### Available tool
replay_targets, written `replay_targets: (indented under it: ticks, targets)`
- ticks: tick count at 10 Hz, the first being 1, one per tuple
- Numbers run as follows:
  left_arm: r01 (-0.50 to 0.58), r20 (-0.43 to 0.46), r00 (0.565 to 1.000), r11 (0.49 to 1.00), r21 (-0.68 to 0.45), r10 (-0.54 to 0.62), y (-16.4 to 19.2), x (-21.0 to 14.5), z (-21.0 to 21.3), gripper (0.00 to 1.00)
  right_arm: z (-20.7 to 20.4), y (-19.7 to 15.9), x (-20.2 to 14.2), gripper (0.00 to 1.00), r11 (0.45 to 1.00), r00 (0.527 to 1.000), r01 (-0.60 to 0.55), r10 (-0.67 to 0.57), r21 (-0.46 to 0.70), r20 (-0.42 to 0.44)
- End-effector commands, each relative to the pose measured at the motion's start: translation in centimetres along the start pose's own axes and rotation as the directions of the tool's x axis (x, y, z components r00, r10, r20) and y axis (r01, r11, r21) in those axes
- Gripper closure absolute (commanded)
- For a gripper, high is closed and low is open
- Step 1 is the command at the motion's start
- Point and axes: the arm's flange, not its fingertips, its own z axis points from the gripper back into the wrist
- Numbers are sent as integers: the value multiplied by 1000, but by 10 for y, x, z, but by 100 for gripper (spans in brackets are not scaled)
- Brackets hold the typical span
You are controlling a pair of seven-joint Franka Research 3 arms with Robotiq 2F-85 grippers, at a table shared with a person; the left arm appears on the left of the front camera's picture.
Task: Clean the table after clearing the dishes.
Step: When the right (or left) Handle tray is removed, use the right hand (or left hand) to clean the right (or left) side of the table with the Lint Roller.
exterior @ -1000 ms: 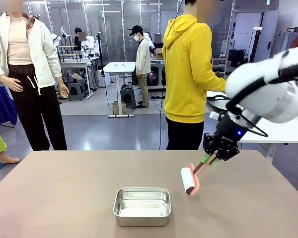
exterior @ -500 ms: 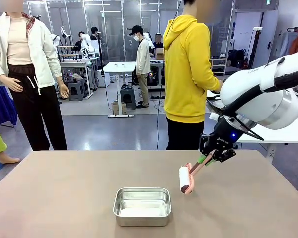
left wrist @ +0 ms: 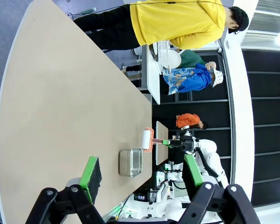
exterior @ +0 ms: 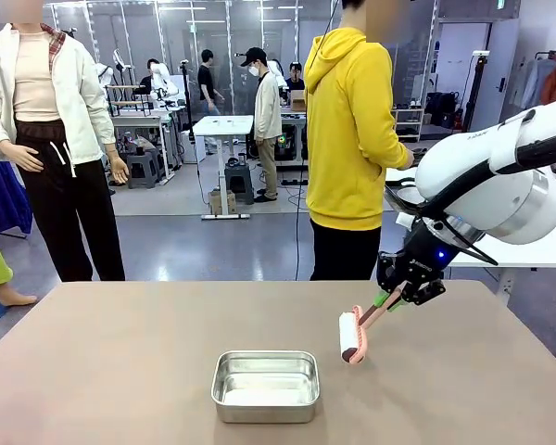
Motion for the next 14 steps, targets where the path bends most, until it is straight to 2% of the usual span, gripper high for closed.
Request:
replay_targets:
  ticks: [1,2,4,5,6,8,11,12,14]
  targets:
    - [1,13,1000,1000,-23,-1,-2,0,2,11,-21,3,23,78,999,1000,1,0,46,-21]
    - [1,13,1000,1000,-23,-1,-2,0,2,11,-25,-1,30,78,995,998,-3,9,97,-57]
    - [1,13,1000,1000,-23,-1,-2,0,2,11,-41,-14,42,78,992,998,6,1,127,-55]
    - [1,13,1000,1000,-23,-1,-2,0,2,11,-47,-21,41,78,992,998,-2,9,128,-57]
    - [1,13,1000,1000,-23,-1,-2,0,2,11,-52,-32,37,78,993,994,-30,41,110,-100]
    - [1,13,1000,1000,-23,-1,-2,0,2,11,-59,-64,37,78,998,992,17,-9,64,-123]
    - [1,13,1000,1000,-23,-1,-2,0,2,11,-36,-111,41,78,997,995,25,-17,79,-101]
    - [1,13,1000,1000,-23,-1,-2,0,2,11,-24,-125,44,78,999,996,17,-14,37,-85]
    - [1,13,1000,1000,-23,-1,-2,0,2,11,-2,-148,53,78,999,994,-13,8,-50,-106]
